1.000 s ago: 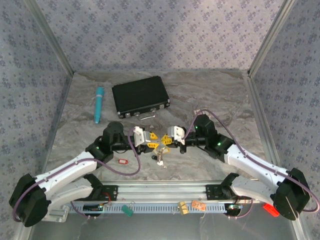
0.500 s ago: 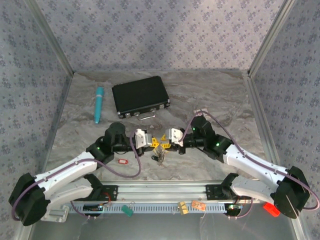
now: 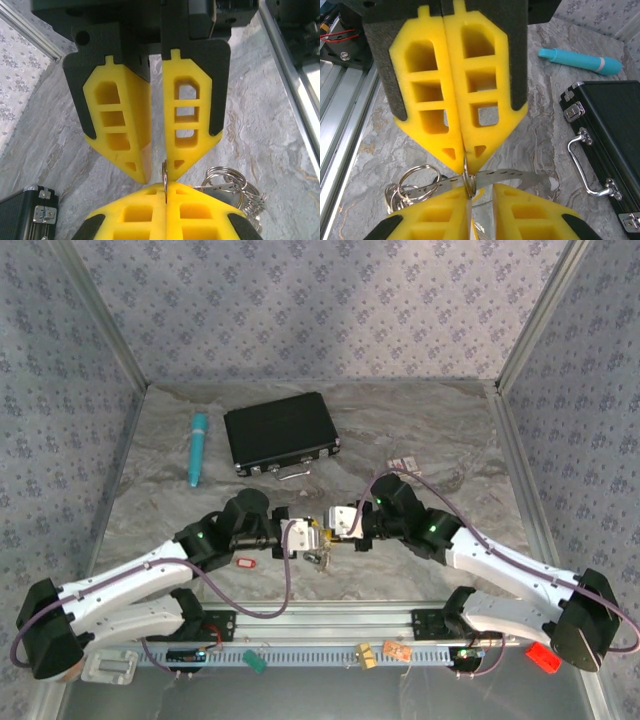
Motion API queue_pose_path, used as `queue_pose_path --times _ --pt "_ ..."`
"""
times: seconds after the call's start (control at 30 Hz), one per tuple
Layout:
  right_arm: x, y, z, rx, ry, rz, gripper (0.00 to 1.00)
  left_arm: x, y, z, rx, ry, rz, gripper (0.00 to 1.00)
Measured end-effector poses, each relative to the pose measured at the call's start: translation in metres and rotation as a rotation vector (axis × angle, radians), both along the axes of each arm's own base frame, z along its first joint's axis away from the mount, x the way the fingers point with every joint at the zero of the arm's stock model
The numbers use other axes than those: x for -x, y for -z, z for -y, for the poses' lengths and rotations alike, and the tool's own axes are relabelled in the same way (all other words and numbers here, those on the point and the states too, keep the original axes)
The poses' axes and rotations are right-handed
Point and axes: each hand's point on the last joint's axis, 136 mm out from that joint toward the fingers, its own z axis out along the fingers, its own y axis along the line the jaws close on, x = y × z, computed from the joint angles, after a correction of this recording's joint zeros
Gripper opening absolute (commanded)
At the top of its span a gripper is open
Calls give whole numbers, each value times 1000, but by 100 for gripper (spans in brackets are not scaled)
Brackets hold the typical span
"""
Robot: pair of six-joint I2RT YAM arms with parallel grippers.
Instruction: Put the keys on the keyring
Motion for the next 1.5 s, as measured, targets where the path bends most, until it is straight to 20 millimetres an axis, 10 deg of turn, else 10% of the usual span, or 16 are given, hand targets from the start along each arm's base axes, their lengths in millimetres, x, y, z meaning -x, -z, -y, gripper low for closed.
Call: queue_pose_path --times 0.37,0.8,1.5 --pt "2 -2 -2 -14 -13 -3 0 -4 3 -1 -32 -13 17 0" --pt "3 0 -4 -68 -19 -48 0 -19 2 -30 183 -154 -88 51" --pt "5 -12 -3 -180 -38 -135 0 -8 -3 -15 384 -100 -247 40"
